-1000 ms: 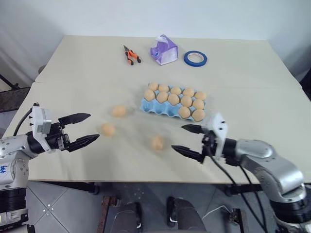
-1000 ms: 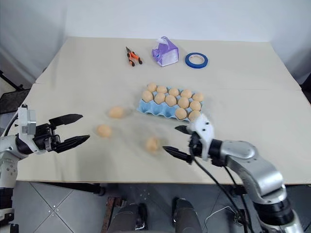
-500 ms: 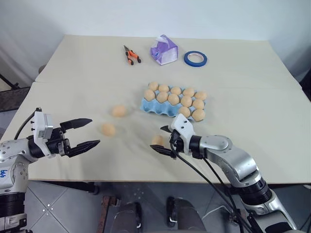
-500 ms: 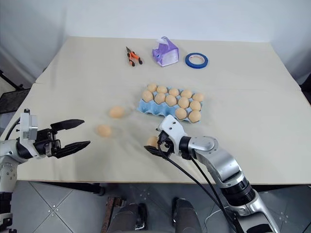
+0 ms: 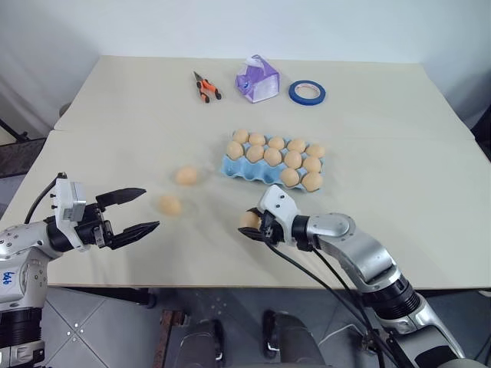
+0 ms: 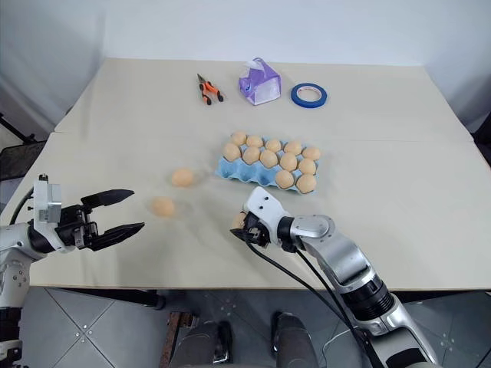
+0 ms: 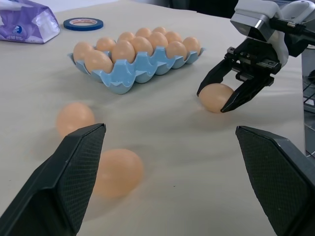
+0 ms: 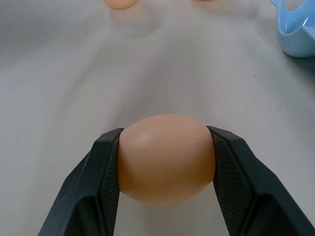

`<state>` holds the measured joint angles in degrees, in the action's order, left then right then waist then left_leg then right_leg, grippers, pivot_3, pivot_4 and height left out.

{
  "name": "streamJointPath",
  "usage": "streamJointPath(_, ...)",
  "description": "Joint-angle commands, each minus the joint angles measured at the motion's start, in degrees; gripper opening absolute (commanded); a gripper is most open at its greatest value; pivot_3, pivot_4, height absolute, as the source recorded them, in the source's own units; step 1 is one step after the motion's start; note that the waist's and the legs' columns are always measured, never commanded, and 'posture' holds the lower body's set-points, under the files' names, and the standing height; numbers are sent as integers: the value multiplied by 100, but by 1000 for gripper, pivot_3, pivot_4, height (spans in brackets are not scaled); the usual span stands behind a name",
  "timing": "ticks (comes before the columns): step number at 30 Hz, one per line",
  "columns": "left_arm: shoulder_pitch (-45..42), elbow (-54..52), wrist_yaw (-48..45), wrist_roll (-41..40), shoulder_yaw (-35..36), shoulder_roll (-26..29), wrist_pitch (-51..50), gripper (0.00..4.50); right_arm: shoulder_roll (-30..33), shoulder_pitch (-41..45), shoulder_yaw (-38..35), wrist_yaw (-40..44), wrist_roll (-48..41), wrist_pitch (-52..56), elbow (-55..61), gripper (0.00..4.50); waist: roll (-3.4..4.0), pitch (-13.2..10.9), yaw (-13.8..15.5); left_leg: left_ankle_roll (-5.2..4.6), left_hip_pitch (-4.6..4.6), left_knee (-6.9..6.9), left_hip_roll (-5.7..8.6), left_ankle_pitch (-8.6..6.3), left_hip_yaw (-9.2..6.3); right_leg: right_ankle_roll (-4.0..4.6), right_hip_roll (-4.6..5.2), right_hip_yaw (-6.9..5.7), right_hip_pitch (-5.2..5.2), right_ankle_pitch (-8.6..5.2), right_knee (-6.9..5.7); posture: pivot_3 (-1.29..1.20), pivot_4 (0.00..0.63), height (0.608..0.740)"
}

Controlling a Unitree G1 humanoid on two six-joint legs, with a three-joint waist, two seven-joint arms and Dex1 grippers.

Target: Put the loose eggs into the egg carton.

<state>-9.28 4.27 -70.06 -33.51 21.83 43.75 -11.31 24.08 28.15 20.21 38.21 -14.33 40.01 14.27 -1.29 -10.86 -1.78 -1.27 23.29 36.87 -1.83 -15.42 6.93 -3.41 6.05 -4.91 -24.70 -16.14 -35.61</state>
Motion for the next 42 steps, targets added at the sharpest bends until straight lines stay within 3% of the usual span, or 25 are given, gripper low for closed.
streamJointPath(1,-26,-190,57,-128,124,-13,79,4500,-141,460,-781,-195,-243,-38,170,2167,1,0,-6,0,0,2,0,0,0,0,0,0,0,0,0,0,150,740)
streamJointPath(6,-54,-180,91,-115,85,-47,88,4500,-317,1332,-1343,-757,86,-361,-1070,2167,1,0,-17,3,-2,5,-1,3,-2,-1,0,-1,0,0,-6,0,150,740)
streamJointPath(10,-113,-182,132,-97,27,-110,87,4500,-410,1776,-1381,-829,360,-897,-2064,2167,1,0,-21,5,0,-6,1,4,0,-1,0,-3,-3,1,-2,0,150,740)
streamJointPath(17,-112,-186,176,-87,28,-131,102,4500,-452,1838,-1251,-627,566,-1142,-2481,2167,1,0,-57,-7,1,-11,-2,20,16,-5,3,-28,-9,3,-6,0,150,740)
streamJointPath(24,-88,-191,198,-95,46,-140,105,4500,-380,1749,-1282,-497,504,-918,-2165,4477,1,0,-131,-19,1,-9,-2,18,17,-5,9,-45,-7,3,-7,0,150,740)
streamJointPath(34,-154,-145,234,-54,10,-203,121,4500,-72,1558,-1494,-162,307,-856,-1650,4477,1,-1,-127,-1,0,-3,2,9,15,-5,20,-50,-6,3,-19,0,150,740)
streamJointPath(42,82,-169,553,-31,369,-139,161,4500,1124,361,-2229,1341,-566,-1136,-611,4477,1,-1,-27,-22,0,-3,2,10,6,-5,35,-97,5,3,-7,0,150,740)
